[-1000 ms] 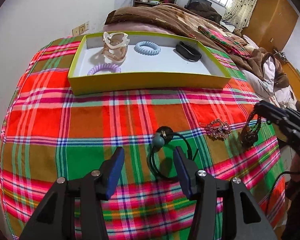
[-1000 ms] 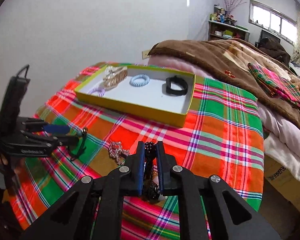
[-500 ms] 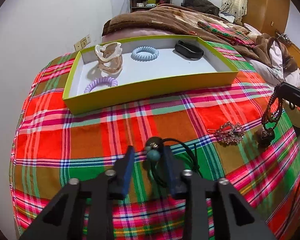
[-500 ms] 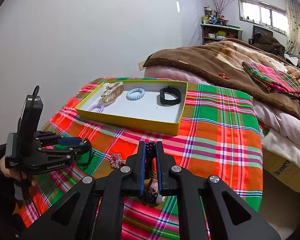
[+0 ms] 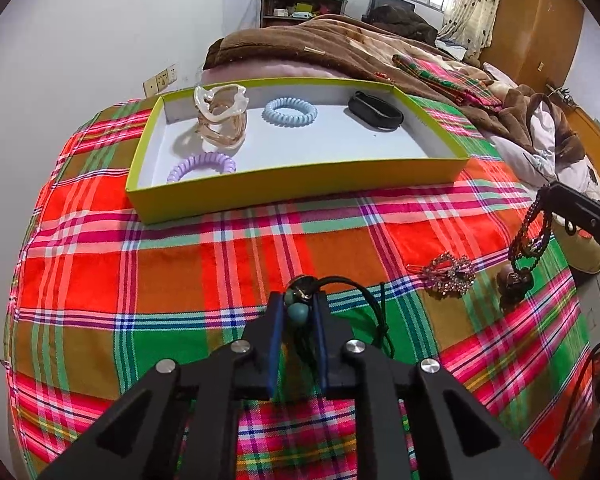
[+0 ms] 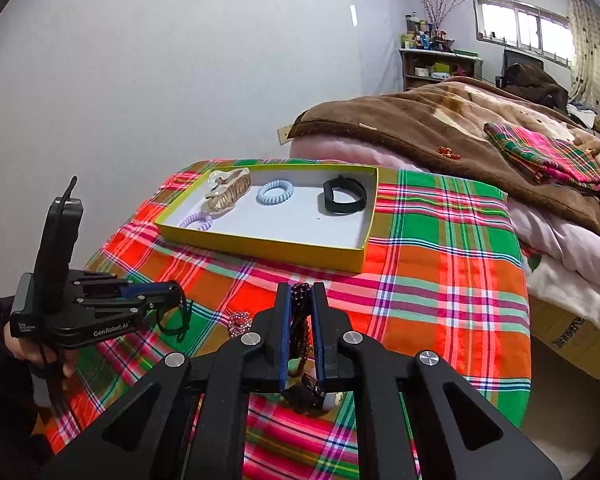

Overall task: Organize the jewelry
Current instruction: 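Carry the cord tie and beaded necklace into the yellow box with both grippers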

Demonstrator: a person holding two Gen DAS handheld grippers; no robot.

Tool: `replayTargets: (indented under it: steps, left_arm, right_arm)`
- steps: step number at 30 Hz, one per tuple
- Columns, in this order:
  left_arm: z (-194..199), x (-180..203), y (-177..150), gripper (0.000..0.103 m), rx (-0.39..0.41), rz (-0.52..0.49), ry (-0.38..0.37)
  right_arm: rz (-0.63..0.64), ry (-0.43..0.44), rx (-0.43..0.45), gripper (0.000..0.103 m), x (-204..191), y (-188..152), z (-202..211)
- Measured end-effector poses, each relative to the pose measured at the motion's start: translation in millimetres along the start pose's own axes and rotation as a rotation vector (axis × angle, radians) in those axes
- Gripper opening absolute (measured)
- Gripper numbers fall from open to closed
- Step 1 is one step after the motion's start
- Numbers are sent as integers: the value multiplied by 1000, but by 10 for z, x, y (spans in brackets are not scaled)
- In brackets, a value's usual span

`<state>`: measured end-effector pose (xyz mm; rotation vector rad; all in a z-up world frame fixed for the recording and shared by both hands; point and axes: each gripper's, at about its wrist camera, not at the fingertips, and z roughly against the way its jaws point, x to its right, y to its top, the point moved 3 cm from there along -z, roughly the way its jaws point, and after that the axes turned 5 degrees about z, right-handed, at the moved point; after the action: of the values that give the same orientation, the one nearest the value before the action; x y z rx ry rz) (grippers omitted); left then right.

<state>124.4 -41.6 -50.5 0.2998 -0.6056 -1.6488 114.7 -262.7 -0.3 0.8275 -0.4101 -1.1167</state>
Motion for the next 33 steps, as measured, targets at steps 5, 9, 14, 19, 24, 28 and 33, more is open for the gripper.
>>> replayTargets:
  steps: [5, 9, 14, 19, 24, 28, 33]
  left_arm:
    - [88, -7, 28, 15, 16, 8, -15]
    - [149, -24, 69, 15, 31, 15, -19]
    - [240, -56, 143, 15, 48, 37, -42]
    - [316, -59, 281, 15, 78, 46, -52]
    - [354, -43, 496, 15, 107, 42, -63]
    - [339, -35, 707, 15, 129, 41, -71]
    - [221, -44, 919, 15, 129, 45, -72]
  right_arm:
    - [1, -1, 2, 10, -17, 24, 5]
    - [4, -2, 9, 10, -47, 53, 23]
    - [5, -6, 19, 10, -68, 118, 37]
    - [-2, -14, 31, 10, -66, 223, 29]
    - [-3, -17, 46, 10, -77, 380, -42]
    - [-11, -21, 46, 10, -68, 505, -152]
    - [-18, -25, 24, 10, -31, 671, -374]
